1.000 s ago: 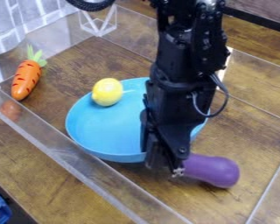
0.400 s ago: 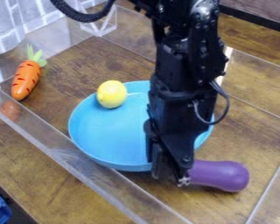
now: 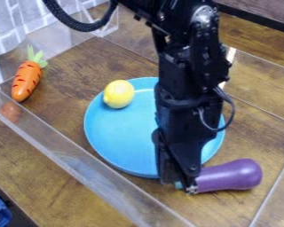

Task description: Put the purple eggplant on the blue tray

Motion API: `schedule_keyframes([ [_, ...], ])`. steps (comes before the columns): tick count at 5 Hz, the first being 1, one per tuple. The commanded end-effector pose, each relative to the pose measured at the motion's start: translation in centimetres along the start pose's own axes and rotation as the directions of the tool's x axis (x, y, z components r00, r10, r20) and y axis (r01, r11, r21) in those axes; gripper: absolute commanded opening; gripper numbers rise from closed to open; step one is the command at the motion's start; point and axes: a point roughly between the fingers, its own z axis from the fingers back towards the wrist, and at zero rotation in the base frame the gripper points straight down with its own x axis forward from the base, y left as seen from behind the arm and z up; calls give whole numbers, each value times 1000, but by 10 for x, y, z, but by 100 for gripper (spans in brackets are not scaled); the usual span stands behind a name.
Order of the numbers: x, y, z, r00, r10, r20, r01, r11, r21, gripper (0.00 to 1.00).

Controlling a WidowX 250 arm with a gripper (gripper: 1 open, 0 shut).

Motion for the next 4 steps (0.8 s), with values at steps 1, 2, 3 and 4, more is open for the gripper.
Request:
schedule_keyframes([
  [1,1,7,5,999,12,35,-12,1000,6,100],
  [2,2,7,4,999,6,46,-6,1000,1,0],
  [3,2,6,2,998,1,55,0,1000,-5,0],
  [4,2,7,1,998,-3,66,4,1000,-10,100],
])
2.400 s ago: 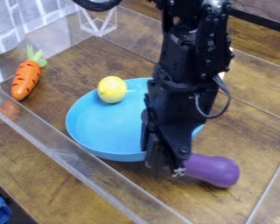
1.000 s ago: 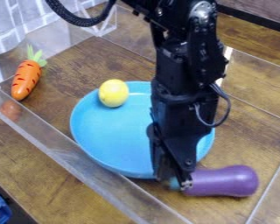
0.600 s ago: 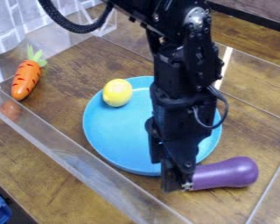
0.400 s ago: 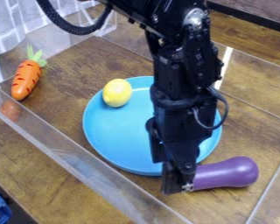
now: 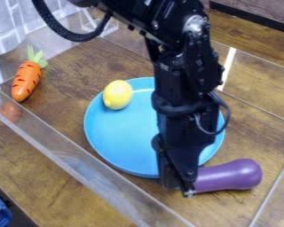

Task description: Put the purple eggplant on the blue tray

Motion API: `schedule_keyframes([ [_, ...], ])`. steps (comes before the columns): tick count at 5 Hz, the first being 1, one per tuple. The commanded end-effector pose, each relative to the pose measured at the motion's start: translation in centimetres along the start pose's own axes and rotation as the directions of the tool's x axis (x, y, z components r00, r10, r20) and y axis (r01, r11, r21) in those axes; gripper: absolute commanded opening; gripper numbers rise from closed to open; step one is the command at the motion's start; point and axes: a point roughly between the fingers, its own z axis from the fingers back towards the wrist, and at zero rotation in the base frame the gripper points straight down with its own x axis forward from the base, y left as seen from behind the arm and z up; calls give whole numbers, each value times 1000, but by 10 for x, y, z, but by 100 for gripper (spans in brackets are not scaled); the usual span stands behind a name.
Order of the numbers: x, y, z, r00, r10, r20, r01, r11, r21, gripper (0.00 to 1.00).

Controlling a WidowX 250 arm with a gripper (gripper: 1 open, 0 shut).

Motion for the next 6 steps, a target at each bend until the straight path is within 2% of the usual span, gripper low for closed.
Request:
schedule_keyframes([
  [1,3,6,7,999,4,45,-4,1000,7,0],
  [2,3,6,5,998,-4,61,4,1000,-3,100],
  [3,4,5,5,997,-7,76,8,1000,-18,0],
  [6,4,3,6,995,-2,104,9,998,-66,0],
])
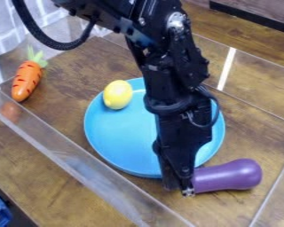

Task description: Put the purple eggplant on the blue tray

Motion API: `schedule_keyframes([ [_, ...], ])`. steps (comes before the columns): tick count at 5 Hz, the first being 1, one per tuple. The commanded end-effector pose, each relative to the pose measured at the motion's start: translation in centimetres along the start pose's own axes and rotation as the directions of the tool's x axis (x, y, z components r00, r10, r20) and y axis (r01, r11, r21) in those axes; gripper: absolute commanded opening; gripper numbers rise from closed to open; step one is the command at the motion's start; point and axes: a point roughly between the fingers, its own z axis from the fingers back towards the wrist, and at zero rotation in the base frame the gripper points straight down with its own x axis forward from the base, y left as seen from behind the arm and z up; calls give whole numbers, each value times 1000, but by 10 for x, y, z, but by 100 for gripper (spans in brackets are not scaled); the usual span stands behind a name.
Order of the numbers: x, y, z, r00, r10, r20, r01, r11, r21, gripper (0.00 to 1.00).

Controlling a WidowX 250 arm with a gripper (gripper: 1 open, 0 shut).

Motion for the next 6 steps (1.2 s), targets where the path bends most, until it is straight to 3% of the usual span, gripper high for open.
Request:
schedule_keyframes([
  [1,2,4,9,999,14,37,-14,1000,1,0],
  [4,2,1,10,998,38,52,-36,998,-42,0],
  [6,5,-3,13,998,31,63,-29,999,-37,0],
])
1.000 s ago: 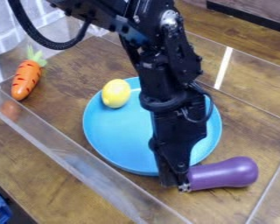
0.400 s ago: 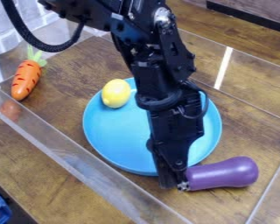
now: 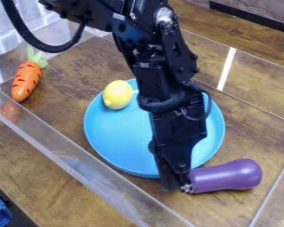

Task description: Put the purple eggplant on the blue tray

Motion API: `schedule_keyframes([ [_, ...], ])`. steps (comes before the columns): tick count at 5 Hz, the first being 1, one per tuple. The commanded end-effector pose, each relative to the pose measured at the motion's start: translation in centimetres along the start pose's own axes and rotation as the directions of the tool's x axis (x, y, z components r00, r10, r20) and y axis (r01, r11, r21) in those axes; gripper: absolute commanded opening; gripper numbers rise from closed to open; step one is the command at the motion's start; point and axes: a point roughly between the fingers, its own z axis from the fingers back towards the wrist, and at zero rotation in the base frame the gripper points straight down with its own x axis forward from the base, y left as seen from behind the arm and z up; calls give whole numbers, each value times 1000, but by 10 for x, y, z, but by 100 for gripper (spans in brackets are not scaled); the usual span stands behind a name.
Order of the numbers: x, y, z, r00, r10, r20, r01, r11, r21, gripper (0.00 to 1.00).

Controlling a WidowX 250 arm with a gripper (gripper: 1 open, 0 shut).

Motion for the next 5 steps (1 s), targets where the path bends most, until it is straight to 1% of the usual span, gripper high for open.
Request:
schedule_keyframes([
  [1,8,-4,14,999,-24,48,22,999,26,0],
  [5,17,-12,14,996,-45,71,43,999,32,0],
])
